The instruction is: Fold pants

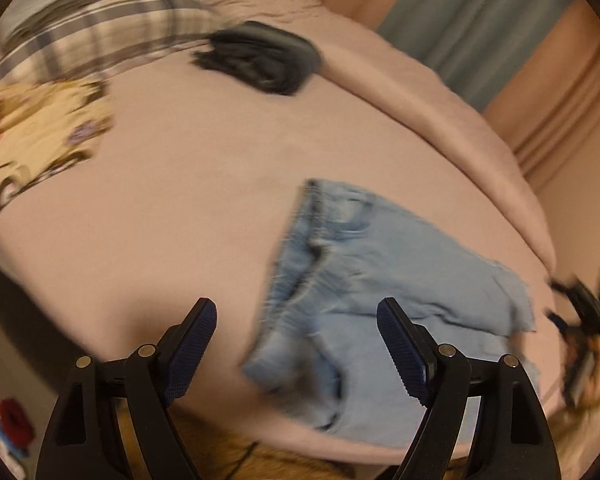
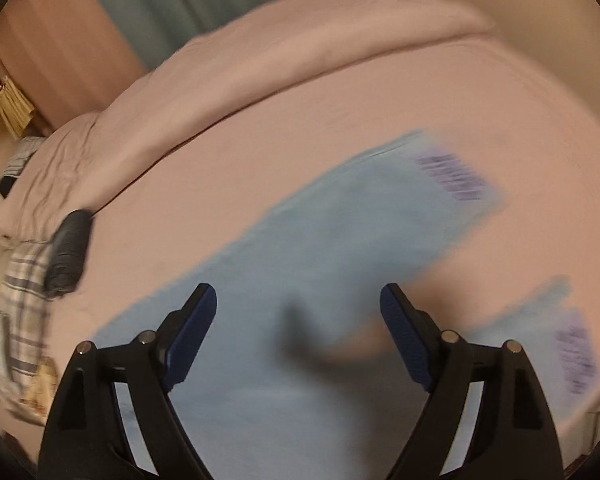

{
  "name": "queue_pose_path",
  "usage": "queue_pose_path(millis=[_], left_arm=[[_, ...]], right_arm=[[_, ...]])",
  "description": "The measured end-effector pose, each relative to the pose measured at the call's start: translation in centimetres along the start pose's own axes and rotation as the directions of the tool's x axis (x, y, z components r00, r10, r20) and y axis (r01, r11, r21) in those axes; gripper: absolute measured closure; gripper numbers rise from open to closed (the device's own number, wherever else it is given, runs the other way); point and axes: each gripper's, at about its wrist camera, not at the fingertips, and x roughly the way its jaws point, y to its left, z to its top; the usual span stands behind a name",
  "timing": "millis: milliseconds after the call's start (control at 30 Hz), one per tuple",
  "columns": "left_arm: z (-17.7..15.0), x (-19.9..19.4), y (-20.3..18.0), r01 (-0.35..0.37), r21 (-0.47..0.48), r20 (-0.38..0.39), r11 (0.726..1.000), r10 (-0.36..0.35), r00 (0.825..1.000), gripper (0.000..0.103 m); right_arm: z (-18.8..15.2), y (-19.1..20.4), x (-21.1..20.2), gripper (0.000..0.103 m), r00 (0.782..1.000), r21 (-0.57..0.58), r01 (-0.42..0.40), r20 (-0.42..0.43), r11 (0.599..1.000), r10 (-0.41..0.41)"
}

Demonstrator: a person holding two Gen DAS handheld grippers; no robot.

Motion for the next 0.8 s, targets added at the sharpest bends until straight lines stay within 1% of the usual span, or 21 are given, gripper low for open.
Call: queue_pose_path(millis=[67,100,167,200,233,300,367,433,467,533,567,600,633,667,700,767,800], left_arm=[[0.1,1.5,-2.4,0.03,0.053,-0.013,0.998,-0.03,0.999,0.021],[0.1,2.0,-3.2,0.037,0.066,-0.019,0.997,-0.036,0.999,0.021],[0.0,3.6,-4.8,0.049,0.091,-0.049,0.995,-0.045,0.998,0.021],[-0.2,4.3,-5.5,0.053,0.11,-0.061,0.993,-0.046,0.997,0.021],[-0.4,4.9,-5.9,0.045,0.119,-0.072,0.992,-0.036,0.997,0.021],[-0.7,5.7,-6.3,0.031,0.14,-0.092,0.99,-0.018,0.996,0.021],[-1.2,6.2,-6.7,0.027,0.157,-0.111,0.987,-0.01,0.994,0.021],[-1.4,6.3,-6.4,0.034,0.15,-0.124,0.988,-0.015,0.992,0.021],[-1.4,6.5,-6.2,0.032,0.139,-0.13,0.99,-0.014,0.991,0.021],[-1.2,6.7,-5.9,0.043,0.119,-0.134,0.992,-0.027,0.991,0.021],[-1.3,6.5,-5.8,0.047,0.111,-0.132,0.993,-0.032,0.991,0.021],[-1.2,6.5,-5.9,0.052,0.105,-0.128,0.993,-0.039,0.991,0.021],[-1.0,6.2,-5.9,0.06,0.099,-0.122,0.993,-0.047,0.991,0.021],[-0.8,5.9,-6.0,0.072,0.096,-0.113,0.993,-0.061,0.992,0.021],[-0.7,5.7,-6.1,0.084,0.095,-0.104,0.992,-0.074,0.992,0.021],[-0.2,4.8,-6.4,0.109,0.085,-0.079,0.99,-0.103,0.992,0.021],[0.1,4.6,-6.6,0.12,0.08,-0.07,0.99,-0.114,0.991,0.021]], right_arm=[[2.0,2.0,3.8,0.018,0.998,0.034,-0.014,-0.065,0.999,0.016],[2.7,2.9,5.9,0.018,0.996,0.044,0.004,-0.092,0.999,0.001],[3.8,3.9,9.0,0.019,0.989,0.06,0.087,-0.121,0.994,-0.08],[4.4,4.2,10.9,0.019,0.979,0.056,0.165,-0.131,0.985,-0.157],[5.0,4.2,12.4,0.02,0.967,0.052,0.225,-0.135,0.973,-0.217],[5.9,3.7,15.4,0.02,0.935,0.054,0.332,-0.15,0.942,-0.321],[6.5,2.5,17.3,0.018,0.922,0.069,0.364,-0.165,0.929,-0.349],[6.8,2.7,17.8,0.02,0.905,0.007,0.412,-0.117,0.911,-0.408],[6.7,2.9,18.0,0.024,0.898,-0.039,0.429,-0.092,0.902,-0.431],[6.3,2.7,17.6,0.046,0.903,-0.036,0.422,-0.068,0.906,-0.424],[6.2,2.3,16.8,0.079,0.901,-0.025,0.431,-0.044,0.902,-0.431],[5.8,1.7,15.5,0.095,0.897,-0.018,0.44,-0.033,0.898,-0.44],[5.8,1.0,14.7,0.096,0.917,0.003,0.398,-0.031,0.918,-0.397],[5.6,-0.2,13.3,0.098,0.951,0.062,0.308,-0.034,0.949,-0.307],[5.6,-0.6,12.3,0.098,0.968,0.088,0.252,-0.025,0.964,-0.251],[5.3,-0.7,9.1,0.098,0.99,0.121,0.128,0.038,0.984,-0.134],[4.5,-1.1,5.9,0.098,0.994,0.124,0.044,0.097,0.991,-0.057]])
